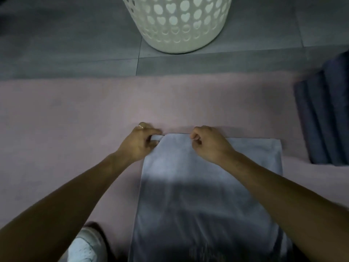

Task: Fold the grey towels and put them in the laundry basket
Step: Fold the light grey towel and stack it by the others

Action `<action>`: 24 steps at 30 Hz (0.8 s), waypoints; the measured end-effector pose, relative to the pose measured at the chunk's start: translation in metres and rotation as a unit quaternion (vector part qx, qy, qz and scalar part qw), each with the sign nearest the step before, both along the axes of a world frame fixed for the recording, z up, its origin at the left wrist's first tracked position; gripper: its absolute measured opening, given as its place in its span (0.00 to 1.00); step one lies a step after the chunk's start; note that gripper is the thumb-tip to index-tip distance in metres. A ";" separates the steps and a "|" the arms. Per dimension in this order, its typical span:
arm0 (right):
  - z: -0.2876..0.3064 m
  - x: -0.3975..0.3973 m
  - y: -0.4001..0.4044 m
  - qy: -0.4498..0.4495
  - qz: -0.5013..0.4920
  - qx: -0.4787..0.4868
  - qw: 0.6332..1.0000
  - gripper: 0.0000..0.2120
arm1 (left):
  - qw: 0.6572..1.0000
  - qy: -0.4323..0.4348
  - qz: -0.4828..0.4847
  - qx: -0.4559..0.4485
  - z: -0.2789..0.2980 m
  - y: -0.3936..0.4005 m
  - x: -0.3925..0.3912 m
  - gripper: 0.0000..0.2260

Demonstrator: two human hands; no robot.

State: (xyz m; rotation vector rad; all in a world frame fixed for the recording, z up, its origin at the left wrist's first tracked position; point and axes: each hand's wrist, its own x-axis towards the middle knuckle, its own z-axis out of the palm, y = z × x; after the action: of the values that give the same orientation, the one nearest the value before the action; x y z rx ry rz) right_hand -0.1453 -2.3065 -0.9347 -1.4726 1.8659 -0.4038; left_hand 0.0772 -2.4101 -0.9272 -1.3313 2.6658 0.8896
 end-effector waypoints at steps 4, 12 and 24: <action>-0.009 0.007 0.001 0.037 0.012 -0.018 0.999 0.05 | 0.998 -0.014 0.063 -0.007 -0.008 -0.008 -0.003 0.04; -0.008 0.015 0.009 0.069 0.023 -0.030 0.997 0.08 | 0.937 0.095 0.331 0.060 -0.018 -0.004 0.009 0.07; 0.105 0.025 0.098 0.044 -0.008 0.071 0.996 0.09 | 0.989 -0.076 0.075 0.098 0.091 0.111 -0.016 0.06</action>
State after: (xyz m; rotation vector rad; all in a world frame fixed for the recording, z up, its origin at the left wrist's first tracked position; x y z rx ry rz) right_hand -0.1204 -2.2086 -0.8298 -1.3997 1.9355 -0.2116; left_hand 0.0614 -2.2989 -0.8358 -1.4996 2.3240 0.9929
